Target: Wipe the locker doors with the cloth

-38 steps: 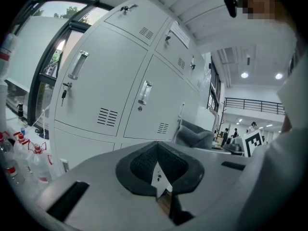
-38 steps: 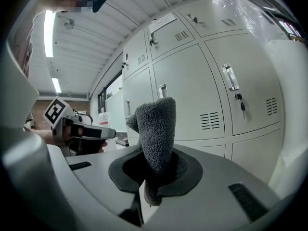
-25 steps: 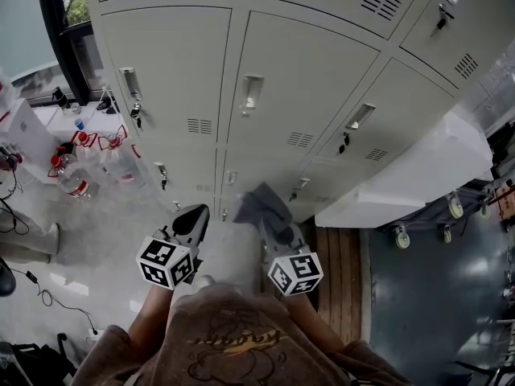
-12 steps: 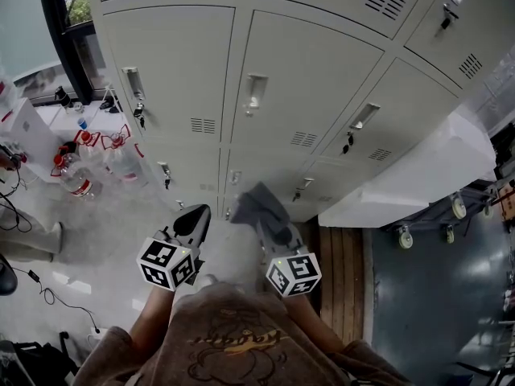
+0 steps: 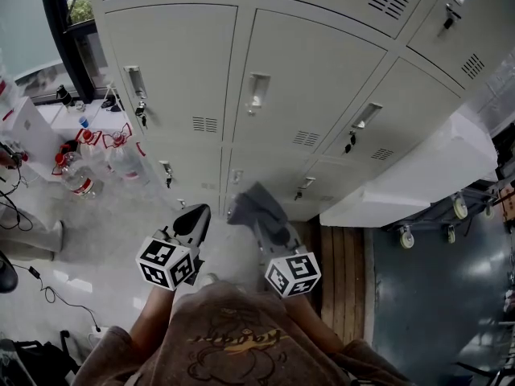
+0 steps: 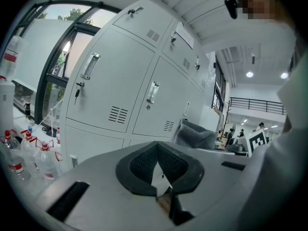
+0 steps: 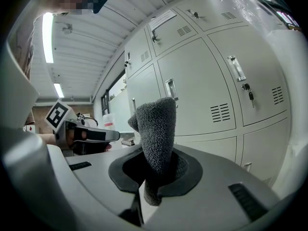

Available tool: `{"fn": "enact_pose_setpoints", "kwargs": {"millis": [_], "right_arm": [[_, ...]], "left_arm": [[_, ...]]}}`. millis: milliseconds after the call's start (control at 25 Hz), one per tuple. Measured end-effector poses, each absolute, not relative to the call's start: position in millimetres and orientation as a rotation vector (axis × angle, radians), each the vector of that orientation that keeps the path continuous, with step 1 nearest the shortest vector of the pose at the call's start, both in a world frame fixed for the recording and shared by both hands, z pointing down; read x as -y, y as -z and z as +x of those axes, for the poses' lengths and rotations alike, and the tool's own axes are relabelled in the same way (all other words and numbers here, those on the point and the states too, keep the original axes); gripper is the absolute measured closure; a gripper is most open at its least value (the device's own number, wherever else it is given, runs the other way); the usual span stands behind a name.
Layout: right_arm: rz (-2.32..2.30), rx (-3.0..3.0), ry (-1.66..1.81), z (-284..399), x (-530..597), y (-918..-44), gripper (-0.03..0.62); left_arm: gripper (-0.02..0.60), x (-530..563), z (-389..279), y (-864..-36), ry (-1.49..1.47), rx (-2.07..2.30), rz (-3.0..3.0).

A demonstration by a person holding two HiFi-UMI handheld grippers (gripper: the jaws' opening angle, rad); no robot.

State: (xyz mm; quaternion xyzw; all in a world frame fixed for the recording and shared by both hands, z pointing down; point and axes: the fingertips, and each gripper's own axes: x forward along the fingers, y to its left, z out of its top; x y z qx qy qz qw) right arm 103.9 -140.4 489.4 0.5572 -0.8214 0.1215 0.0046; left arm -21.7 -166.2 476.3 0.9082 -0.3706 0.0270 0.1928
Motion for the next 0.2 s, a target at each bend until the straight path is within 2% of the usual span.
{"fn": "enact_pose_setpoints", "kwargs": {"millis": [200], "right_arm": [[1.726,2.581,-0.388,101.2,140.1,-488.9,0.559]], "left_arm": [[0.578,166.3,-20.6,-476.1,-0.076,1.036,2.546]]}}
